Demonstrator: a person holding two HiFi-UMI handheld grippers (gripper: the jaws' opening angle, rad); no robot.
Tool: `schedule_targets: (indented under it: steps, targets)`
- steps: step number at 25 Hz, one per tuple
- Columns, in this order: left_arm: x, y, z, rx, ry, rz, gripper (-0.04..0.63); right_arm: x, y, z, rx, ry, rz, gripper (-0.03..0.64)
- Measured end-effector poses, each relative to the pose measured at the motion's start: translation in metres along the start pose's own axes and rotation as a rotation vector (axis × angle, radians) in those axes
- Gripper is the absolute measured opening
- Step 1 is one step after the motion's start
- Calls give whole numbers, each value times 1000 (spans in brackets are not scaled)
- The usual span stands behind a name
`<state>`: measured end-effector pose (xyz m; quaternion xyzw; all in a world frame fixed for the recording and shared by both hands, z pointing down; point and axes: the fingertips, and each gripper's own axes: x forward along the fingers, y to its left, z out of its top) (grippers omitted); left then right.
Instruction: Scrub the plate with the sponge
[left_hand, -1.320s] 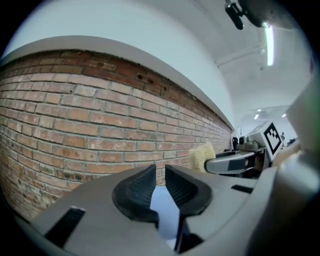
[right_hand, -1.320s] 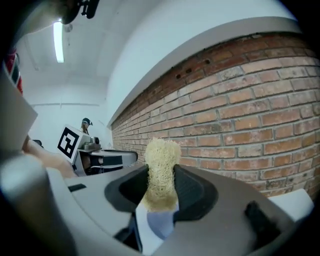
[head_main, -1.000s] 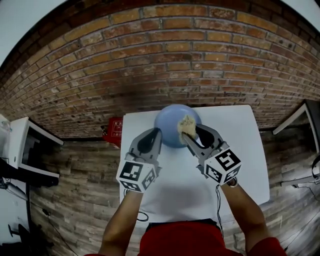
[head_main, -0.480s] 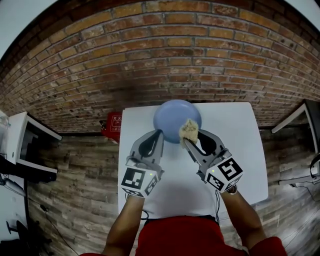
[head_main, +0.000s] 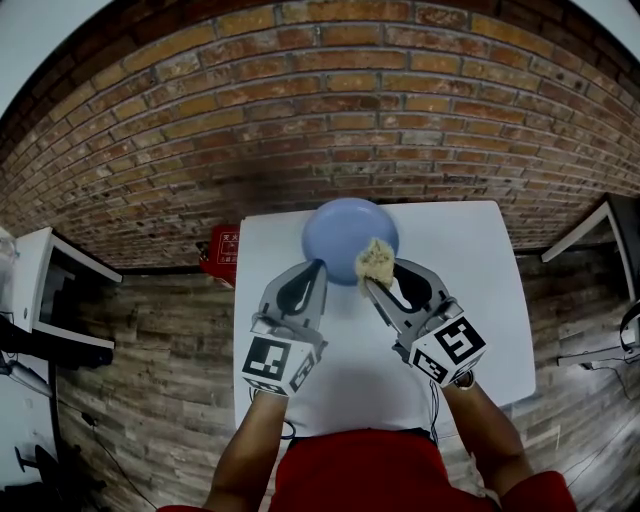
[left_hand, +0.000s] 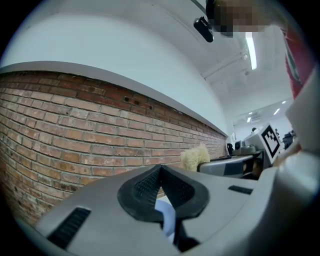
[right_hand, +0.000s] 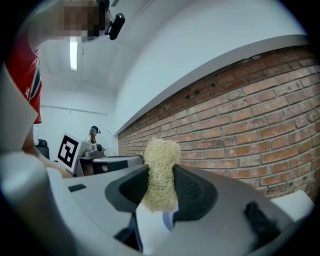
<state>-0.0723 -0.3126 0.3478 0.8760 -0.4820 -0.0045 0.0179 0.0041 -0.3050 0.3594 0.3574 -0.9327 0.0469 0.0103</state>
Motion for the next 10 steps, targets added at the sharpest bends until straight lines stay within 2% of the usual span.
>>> schedule_targets:
  steps: [10]
  targets:
    - [-3, -2, -1, -8, 8, 7, 14, -4, 1, -1, 12, 5, -5, 153]
